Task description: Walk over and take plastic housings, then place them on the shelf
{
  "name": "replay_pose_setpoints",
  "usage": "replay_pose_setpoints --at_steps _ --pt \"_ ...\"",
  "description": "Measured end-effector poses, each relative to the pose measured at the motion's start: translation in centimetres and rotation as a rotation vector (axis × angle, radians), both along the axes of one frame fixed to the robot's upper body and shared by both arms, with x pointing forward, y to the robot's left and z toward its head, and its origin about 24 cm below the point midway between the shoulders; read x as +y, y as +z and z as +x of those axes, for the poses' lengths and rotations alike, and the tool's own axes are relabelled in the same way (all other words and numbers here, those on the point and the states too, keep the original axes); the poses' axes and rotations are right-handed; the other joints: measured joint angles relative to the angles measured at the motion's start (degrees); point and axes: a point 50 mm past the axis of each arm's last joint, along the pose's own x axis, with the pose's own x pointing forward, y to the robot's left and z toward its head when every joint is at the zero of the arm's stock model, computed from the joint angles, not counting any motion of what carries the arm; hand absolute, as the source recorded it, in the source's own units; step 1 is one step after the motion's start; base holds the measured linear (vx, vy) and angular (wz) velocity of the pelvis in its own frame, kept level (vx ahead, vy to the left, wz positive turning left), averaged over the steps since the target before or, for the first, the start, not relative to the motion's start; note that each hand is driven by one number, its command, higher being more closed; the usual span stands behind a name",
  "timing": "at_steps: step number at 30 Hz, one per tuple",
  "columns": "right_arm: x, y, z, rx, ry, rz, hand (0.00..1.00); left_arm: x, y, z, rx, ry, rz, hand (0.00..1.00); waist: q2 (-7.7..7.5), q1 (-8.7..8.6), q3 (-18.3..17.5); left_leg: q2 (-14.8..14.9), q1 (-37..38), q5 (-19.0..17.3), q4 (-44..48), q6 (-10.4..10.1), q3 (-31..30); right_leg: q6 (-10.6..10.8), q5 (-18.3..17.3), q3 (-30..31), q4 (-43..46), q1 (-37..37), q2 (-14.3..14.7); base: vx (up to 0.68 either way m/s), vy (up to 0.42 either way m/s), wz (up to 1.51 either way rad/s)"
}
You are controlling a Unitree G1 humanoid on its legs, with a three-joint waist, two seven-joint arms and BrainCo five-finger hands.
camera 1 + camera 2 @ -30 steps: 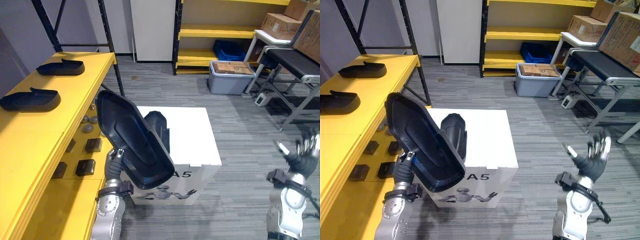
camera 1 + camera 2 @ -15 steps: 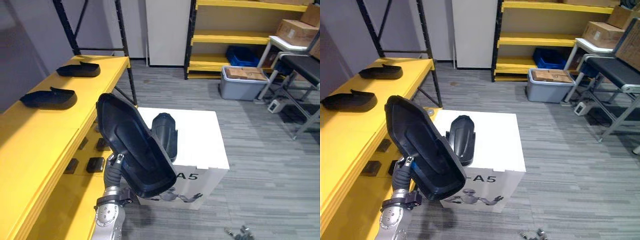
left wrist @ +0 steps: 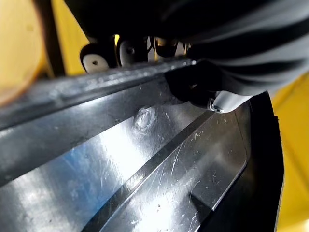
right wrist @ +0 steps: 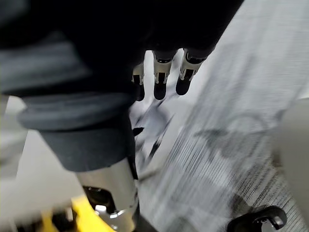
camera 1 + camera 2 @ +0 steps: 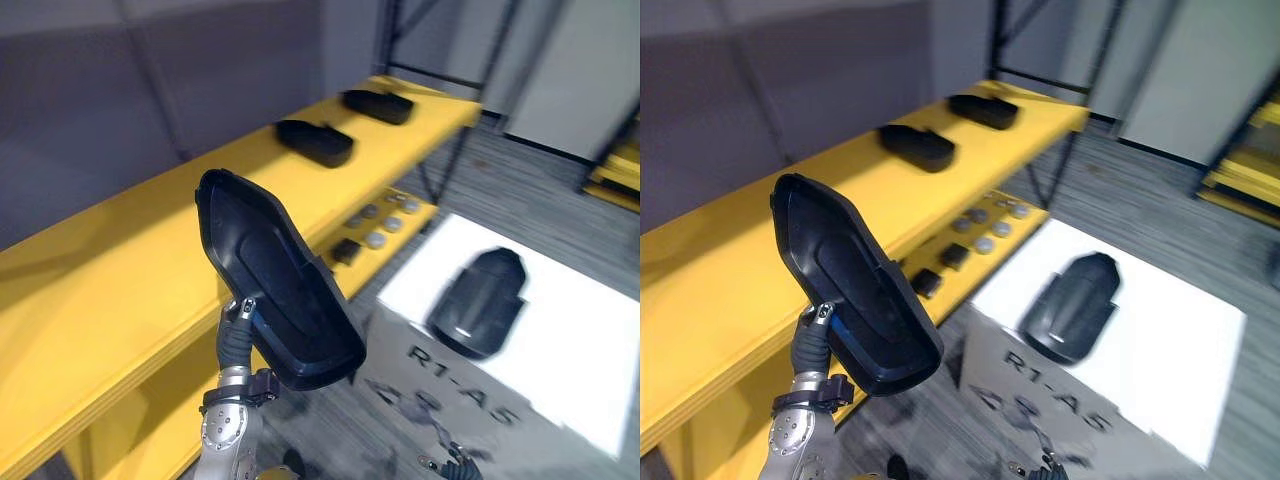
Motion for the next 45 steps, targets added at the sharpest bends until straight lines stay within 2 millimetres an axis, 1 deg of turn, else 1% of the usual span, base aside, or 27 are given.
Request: replay_pose_setpoints --at_steps 1,2,3,4,5,6,7,8,9,10,11,12,14,15,16,17,18,19,21,23,25,28,30,36,40,41,45 --pt "0.3 0.1 1.0 -0.011 0.027 0.001 0.00 0.1 -0.6 0.0 0.027 0.002 0.007 1.00 -0.75 0.17 0.3 -2.1 -0.3 0.2 -0.1 0.4 -0.8 -0.1 0.4 -0.1 -3.4 2.0 -0.3 0.20 0.131 0.79" --pt "0.5 0.2 1.4 -0.015 0.054 -0.006 0.00 0.0 -1.3 0.1 0.059 -0.005 0.016 1.00 -1.01 0.00 0.4 -3.6 -0.7 -0.4 0.8 1.1 -2.0 0.6 0.8 -1.3 -4.0 3.3 -0.9 0.20 0.126 0.89" --pt "0.6 0.1 1.4 -0.006 0.063 -0.008 0.00 -0.4 -1.9 0.2 0.091 -0.019 0.024 1.00 -1.30 -0.34 0.6 -4.6 -0.9 -0.8 2.0 1.5 -3.5 1.9 1.6 -2.4 -2.2 3.9 -2.0 0.23 0.163 1.01" --pt "0.7 -0.1 1.3 0.010 0.075 -0.010 0.00 -0.9 -2.1 0.3 0.109 -0.046 0.040 1.00 -1.35 -0.53 0.6 -5.8 -0.7 -2.1 3.4 2.0 -5.9 1.6 2.2 -3.3 3.7 3.8 -4.2 0.25 0.161 1.25" --pt "0.6 -0.2 0.9 0.029 0.074 -0.013 0.00 -1.6 -1.9 0.6 0.101 -0.074 0.058 1.00 -1.48 -0.71 0.8 -7.0 0.1 -3.2 4.2 2.5 -9.0 -1.8 4.4 -1.0 12.5 2.1 -6.6 0.30 0.178 1.53" --pt "0.5 -0.4 0.1 0.051 0.075 -0.015 0.00 -2.4 -1.4 1.0 0.080 -0.098 0.071 1.00 -1.06 -1.44 0.9 -7.5 1.2 -3.6 4.3 2.9 -12.5 -6.1 5.3 7.8 21.6 -2.0 -6.6 0.19 0.091 1.26" --pt "0.6 -0.4 0.0 0.053 0.076 -0.014 0.00 -2.5 -1.3 1.1 0.073 -0.101 0.075 1.00 -1.13 -1.70 1.0 -7.6 1.5 -3.7 4.3 2.9 -13.4 -6.2 4.5 10.6 23.6 -3.2 -6.0 0.23 0.050 1.31" --pt "0.7 -0.3 0.1 0.046 0.074 -0.013 0.00 -2.8 -0.9 1.8 0.055 -0.104 0.081 1.00 -1.34 -2.03 1.3 -7.9 2.7 -4.0 4.3 3.0 -16.3 -5.1 0.1 20.4 28.7 -7.8 -2.6 0.19 0.010 0.97" --pt "0.8 -0.2 0.1 0.037 0.069 -0.014 0.00 -2.9 -0.7 2.2 0.047 -0.098 0.094 1.00 -1.56 -1.81 1.5 -8.0 3.9 -4.5 4.4 3.0 -17.7 -4.4 -2.8 27.1 30.8 -11.2 0.0 0.26 0.009 1.01" --pt "1.0 -0.1 0.0 0.029 0.063 -0.014 0.00 -2.9 -0.6 2.5 0.042 -0.093 0.097 1.00 -1.65 -1.91 1.5 -8.0 4.9 -5.1 4.7 2.8 -18.8 -3.2 -5.0 31.9 30.9 -13.6 2.1 0.18 -0.013 0.73" --pt "1.3 0.1 0.3 0.005 0.059 -0.009 0.00 -3.1 -0.3 2.7 0.032 -0.087 0.096 1.00 -1.82 -1.99 1.4 -8.1 5.7 -6.2 5.6 2.4 -20.2 -1.0 -6.9 36.3 29.2 -16.7 4.3 0.17 -0.025 0.68" --pt "1.6 0.2 0.4 -0.006 0.055 -0.003 0.00 -3.4 0.0 2.9 0.019 -0.092 0.094 1.00 -1.97 -1.99 1.4 -8.2 6.3 -6.9 6.3 2.1 -21.3 0.2 -7.6 38.7 26.9 -18.8 5.6 0.15 -0.059 0.70" --pt "2.3 0.2 0.2 -0.018 0.039 0.020 0.00 -4.3 0.6 3.3 -0.007 -0.117 0.090 1.00 -2.07 -2.17 1.4 -8.1 6.8 -8.8 8.1 0.5 -24.4 0.7 -7.6 43.0 19.2 -22.2 8.6 0.16 -0.125 0.85" --pt "2.6 0.2 -0.2 -0.018 0.028 0.028 0.00 -4.8 0.8 3.4 -0.019 -0.135 0.085 1.00 -2.55 -2.10 1.2 -8.1 6.6 -10.2 9.8 -0.6 -25.7 0.5 -7.2 44.6 13.8 -22.8 9.4 0.16 -0.156 0.86" --pt "2.7 0.3 -0.2 -0.022 0.024 0.028 0.00 -5.0 0.9 3.4 -0.022 -0.141 0.082 1.00 -2.96 -2.09 0.9 -8.3 6.4 -11.1 10.8 -0.9 -26.2 0.3 -6.3 44.6 11.0 -22.7 9.3 0.20 -0.199 0.64" --pt "3.1 0.2 -0.6 -0.014 0.021 0.038 0.00 -5.1 0.9 3.3 -0.025 -0.138 0.093 1.00 -4.38 -1.60 0.3 -8.7 6.2 -12.9 12.7 -1.7 -26.7 -0.6 -2.5 44.5 6.9 -22.4 8.8 0.23 -0.253 0.42" --pt "3.3 0.1 -0.9 -0.003 0.026 0.041 0.00 -5.2 0.5 3.4 -0.006 -0.137 0.099 1.00 -4.36 -1.69 -0.1 -8.1 6.1 -14.9 14.7 -3.0 -27.7 0.4 0.5 43.5 6.8 -21.6 9.4 0.23 -0.278 0.34" --pt "3.2 0.1 -1.0 -0.004 0.020 0.039 0.00 -5.3 0.1 3.3 0.009 -0.141 0.100 1.00 -3.82 -1.83 -0.6 -7.1 6.1 -15.7 15.1 -3.8 -27.9 0.2 0.4 42.7 5.9 -20.9 10.0 0.22 -0.276 0.24" --pt "3.0 0.1 -1.0 -0.004 0.020 0.032 0.00 -5.9 -0.5 3.5 0.035 -0.166 0.106 1.00 -2.55 -1.99 -1.6 -3.0 5.8 -16.3 14.3 -4.4 -26.2 -1.2 1.3 40.4 2.5 -19.4 12.3 0.20 -0.232 0.22" --pt "3.0 0.1 -1.3 0.005 0.017 0.032 0.00 -6.4 -0.9 3.8 0.049 -0.186 0.114 1.00 -2.76 -1.99 -1.7 -1.4 6.9 -15.2 12.2 -5.6 -24.9 -1.7 1.6 39.6 0.7 -18.3 13.0 0.17 -0.196 0.15" --pt "2.9 0.1 -1.3 0.005 0.016 0.031 0.00 -6.5 -1.0 4.1 0.055 -0.190 0.118 1.00 -2.84 -2.12 -1.7 -1.0 8.5 -14.4 10.3 -6.4 -24.2 -1.9 1.7 39.7 -0.6 -17.2 13.3 0.15 -0.101 -0.06" --pt "3.0 0.0 -1.6 0.013 0.013 0.035 0.00 -6.8 -0.3 5.2 0.028 -0.196 0.129 1.00 -2.95 -2.02 -2.5 -0.9 9.4 -13.9 8.3 -6.2 -23.1 -2.5 2.4 39.8 -2.8 -16.4 13.4 0.09 -0.005 -0.08" --pt "3.2 -0.1 -1.7 0.015 0.012 0.039 0.00 -6.8 0.3 6.1 0.008 -0.186 0.140 1.00 -3.08 -1.96 -2.6 -0.9 10.3 -13.5 7.2 -6.5 -22.6 -2.5 3.4 40.0 -4.6 -15.3 13.4 0.05 0.035 -0.08" --pt "3.3 -0.2 -1.9 0.029 0.016 0.043 0.00 -7.7 1.4 9.1 0.019 -0.150 0.166 1.00 -3.74 -2.22 -3.2 -1.6 10.9 -12.2 4.9 -5.8 -22.2 -2.1 4.3 40.6 -6.3 -15.1 12.9 0.00 0.029 -0.03" --pt "3.3 -0.2 -1.8 0.028 0.019 0.043 0.00 -8.3 1.9 10.8 0.035 -0.140 0.187 1.00 -3.83 -2.88 -3.3 -1.7 11.0 -10.5 2.8 -6.2 -22.2 -2.4 4.5 40.7 -6.3 -16.0 12.9 -0.05 -0.033 0.00" --pt "3.3 -0.2 -1.7 0.026 0.021 0.043 0.00 -8.5 2.0 11.4 0.049 -0.141 0.200 1.00 -3.82 -3.29 -3.3 -1.6 11.1 -9.8 1.8 -6.6 -22.2 -2.5 4.7 40.7 -6.3 -16.4 12.9 -0.07 -0.063 -0.03" --pt "3.3 -0.1 -1.3 0.021 0.026 0.041 0.00 -9.2 2.1 13.0 0.103 -0.146 0.229 1.00 -3.82 -4.86 -3.3 -1.1 11.5 -8.3 -0.8 -6.5 -21.6 -2.9 6.0 41.2 -7.2 -17.1 13.5 -0.08 -0.056 -0.08"
